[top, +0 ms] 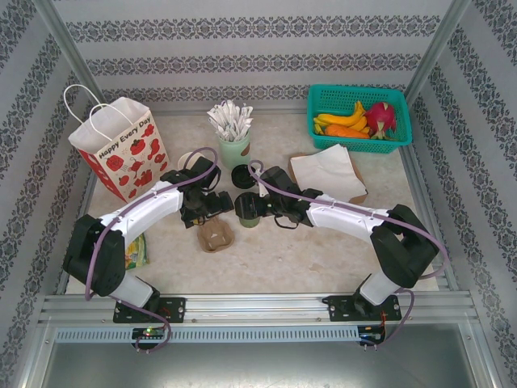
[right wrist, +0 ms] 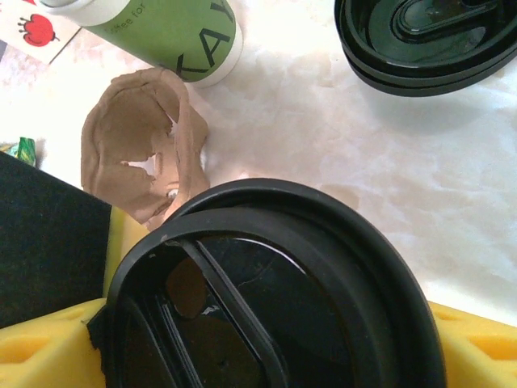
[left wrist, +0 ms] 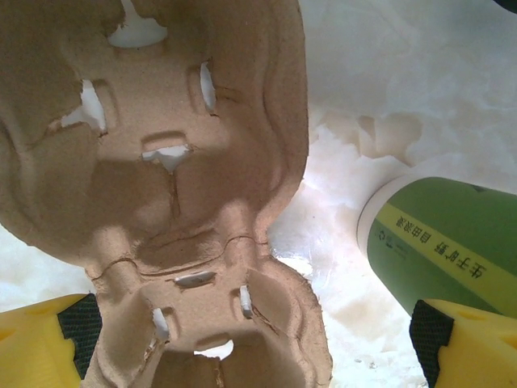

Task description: Pack the takeout coffee

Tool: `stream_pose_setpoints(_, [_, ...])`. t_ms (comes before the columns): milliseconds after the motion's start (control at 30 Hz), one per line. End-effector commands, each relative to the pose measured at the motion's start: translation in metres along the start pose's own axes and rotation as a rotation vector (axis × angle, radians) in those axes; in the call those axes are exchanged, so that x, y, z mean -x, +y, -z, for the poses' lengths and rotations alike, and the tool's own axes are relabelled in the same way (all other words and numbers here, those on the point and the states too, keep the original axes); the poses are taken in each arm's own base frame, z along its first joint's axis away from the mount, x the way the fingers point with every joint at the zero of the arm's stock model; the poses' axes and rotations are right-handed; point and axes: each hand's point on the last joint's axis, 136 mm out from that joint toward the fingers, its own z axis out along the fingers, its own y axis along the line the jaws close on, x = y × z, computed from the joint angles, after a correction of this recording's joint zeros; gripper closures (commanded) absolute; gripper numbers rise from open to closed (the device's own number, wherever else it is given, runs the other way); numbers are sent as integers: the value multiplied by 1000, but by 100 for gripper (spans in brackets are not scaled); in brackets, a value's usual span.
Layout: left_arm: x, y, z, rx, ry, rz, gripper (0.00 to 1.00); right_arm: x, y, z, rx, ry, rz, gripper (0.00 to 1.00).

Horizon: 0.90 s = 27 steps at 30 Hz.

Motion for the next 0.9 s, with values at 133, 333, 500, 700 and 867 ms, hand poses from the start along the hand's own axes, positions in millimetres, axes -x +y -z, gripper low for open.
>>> stream_pose_setpoints(133, [6,-20,20,-93,-55,-54,0,-3,-24,8,-110,24,-4,27])
stream_pose_setpoints(333, [14,-27,42,-169,-156,-82,0,31,-52,13,-148,-18,-74,27])
stream_pose_setpoints(500, [17,-37,60,-265,-226,-114,0,72,-87,5,-204,-65,-148,28])
stream_pose_setpoints(700, [20,-36,86,-324,-333,-135,0,122,-121,-11,-216,-126,-235,29])
stream_pose_setpoints(867, [20,-26,98,-325,-392,-132,0,157,-146,-19,-252,-166,-243,29])
